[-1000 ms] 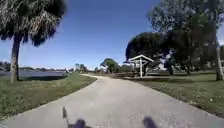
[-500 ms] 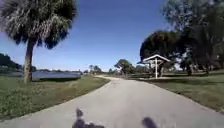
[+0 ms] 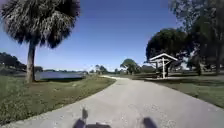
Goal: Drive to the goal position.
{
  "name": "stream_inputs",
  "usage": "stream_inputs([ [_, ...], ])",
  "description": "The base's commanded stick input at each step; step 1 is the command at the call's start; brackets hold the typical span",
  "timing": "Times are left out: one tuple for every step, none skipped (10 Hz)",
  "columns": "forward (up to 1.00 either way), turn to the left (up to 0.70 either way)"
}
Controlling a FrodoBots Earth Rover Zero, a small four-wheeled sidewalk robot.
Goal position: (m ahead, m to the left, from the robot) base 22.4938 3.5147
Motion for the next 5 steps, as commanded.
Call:
stream_inputs([
  [0.70, 0.00],
  [0.70, 0.00],
  [0.70, 0.00],
  [0.70, 0.00],
  [0.70, 0.00],
])
